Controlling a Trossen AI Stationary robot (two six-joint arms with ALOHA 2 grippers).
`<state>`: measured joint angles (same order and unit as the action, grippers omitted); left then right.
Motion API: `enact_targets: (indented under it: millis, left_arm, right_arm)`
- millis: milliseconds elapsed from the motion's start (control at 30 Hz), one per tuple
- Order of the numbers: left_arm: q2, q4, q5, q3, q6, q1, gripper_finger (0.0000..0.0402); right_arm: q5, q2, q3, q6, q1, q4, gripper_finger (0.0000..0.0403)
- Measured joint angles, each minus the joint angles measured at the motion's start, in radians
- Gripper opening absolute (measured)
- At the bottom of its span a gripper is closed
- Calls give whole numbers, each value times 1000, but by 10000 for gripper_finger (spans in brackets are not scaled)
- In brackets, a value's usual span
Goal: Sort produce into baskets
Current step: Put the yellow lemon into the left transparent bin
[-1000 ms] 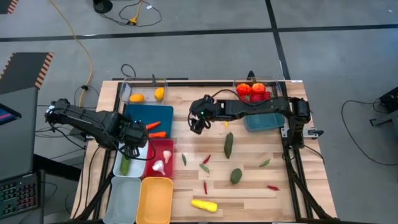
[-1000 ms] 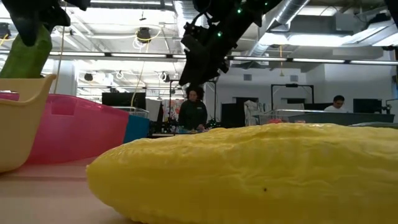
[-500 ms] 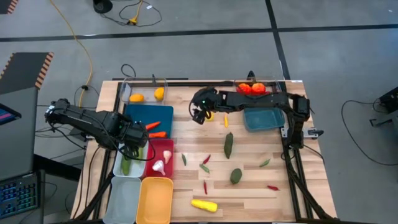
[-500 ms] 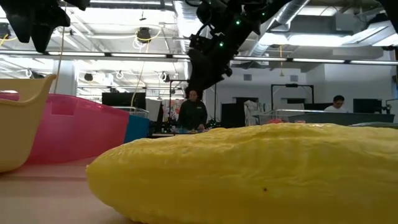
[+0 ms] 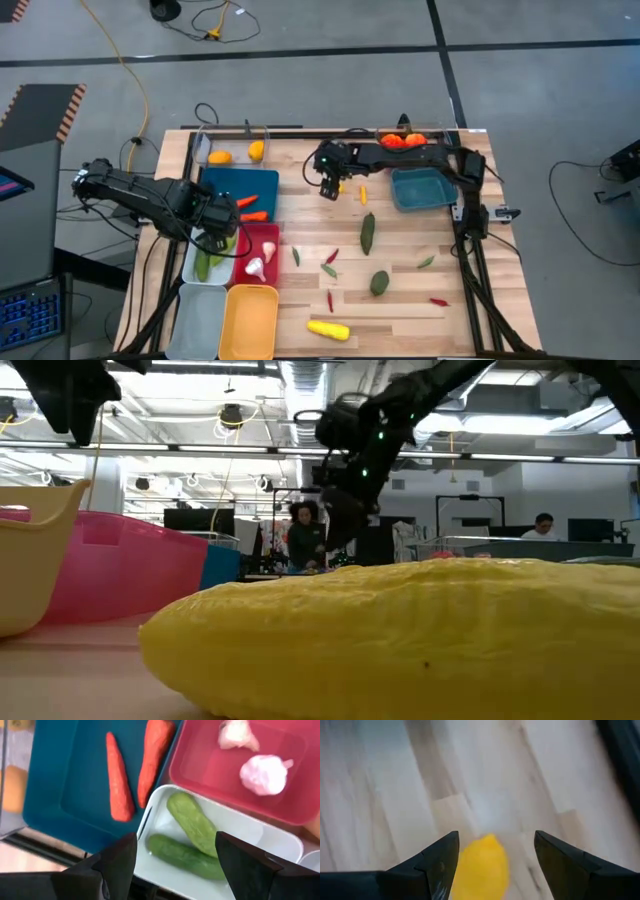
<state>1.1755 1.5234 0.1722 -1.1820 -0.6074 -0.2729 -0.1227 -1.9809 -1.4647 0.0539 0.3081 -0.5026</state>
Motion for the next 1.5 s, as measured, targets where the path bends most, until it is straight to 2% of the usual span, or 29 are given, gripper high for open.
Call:
enact_targets:
  millis: [233, 400, 867, 1033, 1200, 1300, 1400, 1500]
  left_arm:
    - [0, -26, 0, 0, 24, 0, 256]
    - [0, -38, 1, 0, 43, 0, 256]
    - [0, -77, 1, 0, 54, 0, 256]
    - [0, -77, 1, 0, 54, 0, 256]
    - [0, -77, 1, 0, 58, -1, 256]
    - [0, -82, 27, 0, 96, -1, 256]
    - [0, -113, 86, 0, 152, -1, 256]
    - [-15, -160, 151, 0, 215, 0, 256]
  right_arm:
    - [15, -40, 0, -1, 9, -35, 286]
    - [-35, -35, -2, -29, 9, -63, 286]
    - [-8, -38, 60, -106, 22, -101, 284]
    - [-8, -37, 94, -107, 29, -99, 268]
    - [-7, -36, 116, -109, 29, -94, 227]
    - [-6, -36, 116, -103, 27, -74, 211]
    - [-2, -35, 107, -106, 26, -53, 211]
    - [46, -34, 66, -107, 25, -40, 220]
